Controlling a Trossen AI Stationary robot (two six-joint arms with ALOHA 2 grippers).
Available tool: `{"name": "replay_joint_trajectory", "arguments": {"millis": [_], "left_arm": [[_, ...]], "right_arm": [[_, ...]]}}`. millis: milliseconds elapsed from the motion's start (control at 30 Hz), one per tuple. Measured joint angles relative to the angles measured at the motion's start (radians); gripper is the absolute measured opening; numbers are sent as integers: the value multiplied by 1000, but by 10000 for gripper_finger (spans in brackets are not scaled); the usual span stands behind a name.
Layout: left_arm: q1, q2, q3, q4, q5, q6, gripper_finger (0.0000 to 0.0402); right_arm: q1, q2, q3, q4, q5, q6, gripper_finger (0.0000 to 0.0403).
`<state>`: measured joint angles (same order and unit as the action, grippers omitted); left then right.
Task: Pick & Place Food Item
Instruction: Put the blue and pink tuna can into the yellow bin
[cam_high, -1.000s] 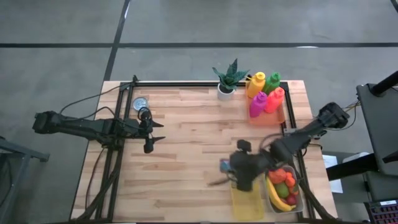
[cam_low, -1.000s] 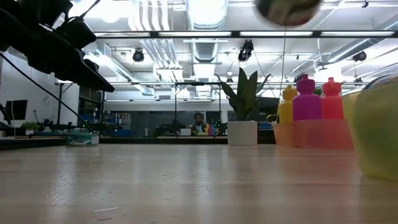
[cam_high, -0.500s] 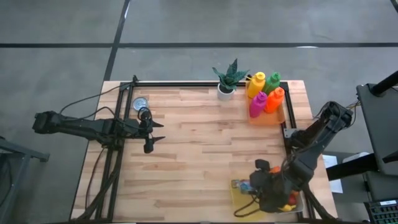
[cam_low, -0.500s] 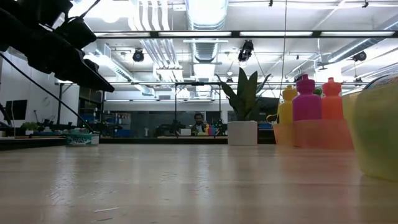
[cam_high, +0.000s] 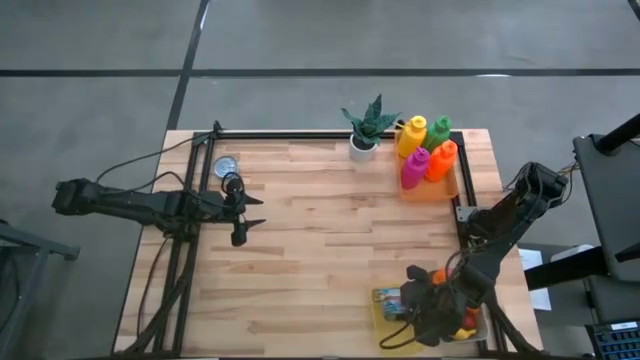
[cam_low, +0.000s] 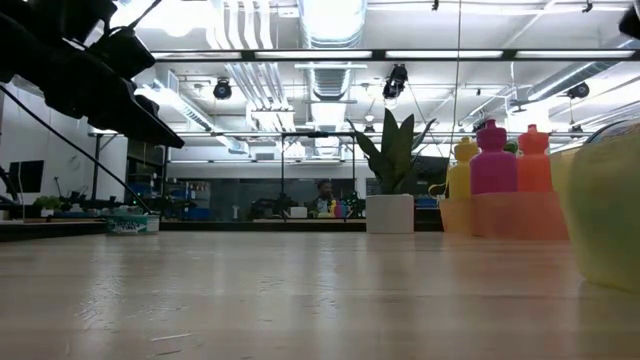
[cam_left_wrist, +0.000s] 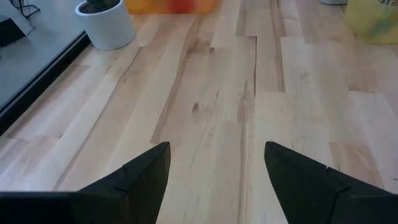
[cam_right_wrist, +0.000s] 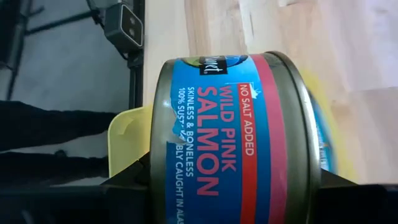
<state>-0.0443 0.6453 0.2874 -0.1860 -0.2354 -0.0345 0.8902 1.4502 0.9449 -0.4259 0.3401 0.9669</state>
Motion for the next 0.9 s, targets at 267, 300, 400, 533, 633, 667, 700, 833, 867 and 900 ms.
{"name": "replay_joint_trajectory", "arguments": {"millis": [267, 300, 400, 533, 633, 667, 700, 833, 867, 900], "left_arm": [[0, 0, 0, 0, 0, 0, 263], [0, 0, 0, 0, 0, 0, 263], [0, 0, 0, 0, 0, 0, 263], [0, 0, 0, 0, 0, 0, 263], [0, 0, 0, 0, 0, 0, 263], [0, 0, 0, 0, 0, 0, 263], [0, 0, 0, -2, 0, 0, 263], [0, 0, 0, -2, 0, 0, 263], [0, 0, 0, -2, 0, 0, 263], [0, 0, 0, -3, 0, 0, 263]], "right_arm": [[0, 0, -183, 253, 0, 3, 169], [0, 2, -199, 279, 0, 3, 169], [0, 8, -230, 314, 4, 2, 169], [0, 37, -242, 310, 26, -9, 169], [-1, 65, -241, 310, 38, -14, 169], [-1, 74, -240, 309, 50, -16, 169], [-1, 83, -238, 310, 62, -17, 169], [-1, 101, -232, 316, 70, -20, 169], [-1, 101, -232, 318, 71, -19, 169], [-1, 101, -231, 319, 69, -19, 169]]}}
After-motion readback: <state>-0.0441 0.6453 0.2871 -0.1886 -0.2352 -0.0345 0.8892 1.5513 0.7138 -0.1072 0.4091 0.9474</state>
